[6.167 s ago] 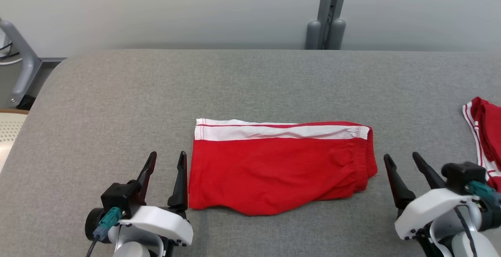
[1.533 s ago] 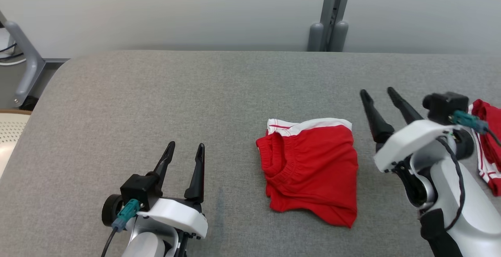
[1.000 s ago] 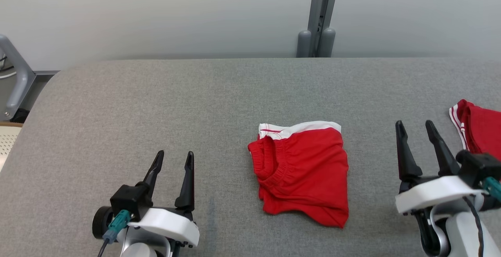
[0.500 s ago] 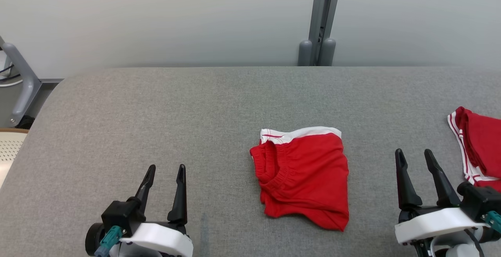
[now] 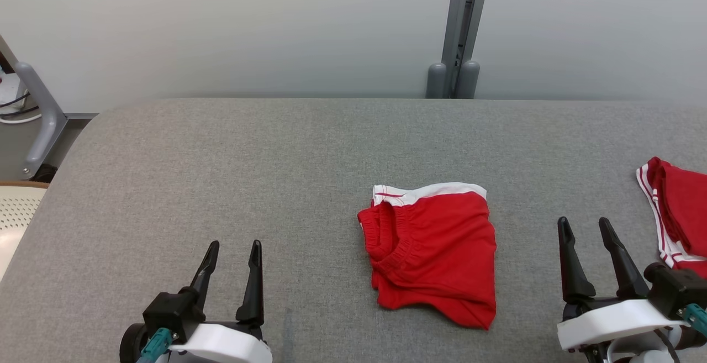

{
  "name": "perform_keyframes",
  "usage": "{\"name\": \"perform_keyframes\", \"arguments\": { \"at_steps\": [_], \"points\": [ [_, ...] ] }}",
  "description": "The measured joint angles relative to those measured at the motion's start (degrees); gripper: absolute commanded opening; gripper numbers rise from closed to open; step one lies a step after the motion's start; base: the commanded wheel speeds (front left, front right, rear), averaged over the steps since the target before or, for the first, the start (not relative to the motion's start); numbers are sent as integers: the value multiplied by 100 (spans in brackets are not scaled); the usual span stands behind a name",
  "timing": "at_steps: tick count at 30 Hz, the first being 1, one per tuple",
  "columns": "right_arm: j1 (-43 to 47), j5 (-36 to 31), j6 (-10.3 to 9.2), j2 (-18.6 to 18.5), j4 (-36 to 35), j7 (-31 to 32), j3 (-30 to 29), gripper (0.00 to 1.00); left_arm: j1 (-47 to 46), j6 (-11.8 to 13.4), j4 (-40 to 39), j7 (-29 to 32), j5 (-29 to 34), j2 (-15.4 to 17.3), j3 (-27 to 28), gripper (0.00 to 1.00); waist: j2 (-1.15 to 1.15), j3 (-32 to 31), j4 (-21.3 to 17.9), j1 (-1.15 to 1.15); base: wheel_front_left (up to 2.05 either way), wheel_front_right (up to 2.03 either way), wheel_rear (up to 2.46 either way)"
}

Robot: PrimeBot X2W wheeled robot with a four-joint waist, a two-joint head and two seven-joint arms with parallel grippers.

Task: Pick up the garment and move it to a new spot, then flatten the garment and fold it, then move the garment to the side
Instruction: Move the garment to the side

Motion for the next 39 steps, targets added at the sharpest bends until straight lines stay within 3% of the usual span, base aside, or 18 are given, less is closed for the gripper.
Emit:
{"name": "perform_keyframes", "arguments": {
  "at_steps": [13,26,32,39],
  "points": [
    [-5,55,0,1,90,36,59,100,4,0,21,0,9,0,-15,100,0,25,-19,0,0,0,0],
    [-592,175,0,-134,164,1748,-35,100,-99,37,24,0,-1,0,-125,100,0,267,74,0,0,0,0],
    [-964,861,0,-347,539,2866,118,100,-241,68,7,0,-47,1,-177,100,0,478,241,0,0,0,0],
    [-1340,1350,0,-569,1046,3560,268,100,-388,104,-37,0,-108,-1,-253,100,0,751,493,0,0,0,0]
  ]
}}
